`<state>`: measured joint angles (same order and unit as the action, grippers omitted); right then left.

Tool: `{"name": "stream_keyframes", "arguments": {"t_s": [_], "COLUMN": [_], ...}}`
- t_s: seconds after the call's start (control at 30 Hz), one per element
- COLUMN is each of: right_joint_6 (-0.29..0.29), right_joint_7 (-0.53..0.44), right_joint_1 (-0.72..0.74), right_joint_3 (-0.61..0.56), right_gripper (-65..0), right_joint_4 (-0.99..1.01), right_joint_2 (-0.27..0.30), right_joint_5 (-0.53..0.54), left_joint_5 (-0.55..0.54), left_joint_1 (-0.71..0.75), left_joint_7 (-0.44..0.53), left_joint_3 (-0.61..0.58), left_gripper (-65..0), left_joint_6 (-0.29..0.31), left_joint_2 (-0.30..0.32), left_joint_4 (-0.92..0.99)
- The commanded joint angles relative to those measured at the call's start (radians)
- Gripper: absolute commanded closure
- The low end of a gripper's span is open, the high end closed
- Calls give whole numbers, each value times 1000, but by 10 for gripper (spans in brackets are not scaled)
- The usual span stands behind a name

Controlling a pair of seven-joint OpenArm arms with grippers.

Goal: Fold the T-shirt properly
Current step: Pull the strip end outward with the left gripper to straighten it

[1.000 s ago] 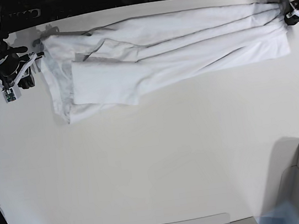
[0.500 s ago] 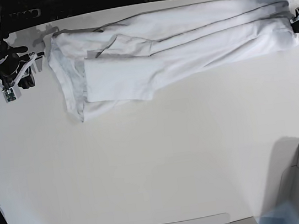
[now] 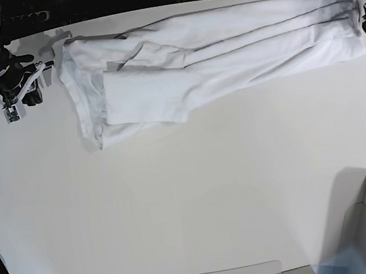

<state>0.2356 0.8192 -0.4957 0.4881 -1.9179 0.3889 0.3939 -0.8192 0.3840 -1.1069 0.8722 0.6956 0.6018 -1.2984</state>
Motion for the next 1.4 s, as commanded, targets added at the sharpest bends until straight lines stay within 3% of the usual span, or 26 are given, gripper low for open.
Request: {"name": "stream_keyframes", "arguments": {"t_s": [0.0,0.27,0.57,0.67,0.9,1.37], "right_joint_6": [-2,-2,-2,-2,-2,-3], "right_joint_7": [-19,-19,-19,-19,-19,-19], "right_joint_1": [4,9,1,2,9,4], "right_joint_3": [8,1,7,5,1,5], "right_gripper": [-83,-83,-83,-83,-83,-83], "right_joint_4": [-18,-18,-16,-16,-15,-15], "right_joint_2": [15,12,17,17,18,46], "right_joint_5": [7,7,7,7,7,7], "left_joint_5": [-15,-170,-176,-170,-7,1], "left_joint_1": [3,16,62,94,102,-13], "left_joint_7": [7,-5,-2,7,129,158], "left_joint_3": [9,22,-34,-72,-152,-394], "left_gripper": [-187,-187,-190,-190,-190,-190], "left_joint_6": [3,3,3,3,3,3], "left_joint_2": [27,23,17,17,17,16], "left_joint_4": [-42,-91,-91,-89,56,161]}}
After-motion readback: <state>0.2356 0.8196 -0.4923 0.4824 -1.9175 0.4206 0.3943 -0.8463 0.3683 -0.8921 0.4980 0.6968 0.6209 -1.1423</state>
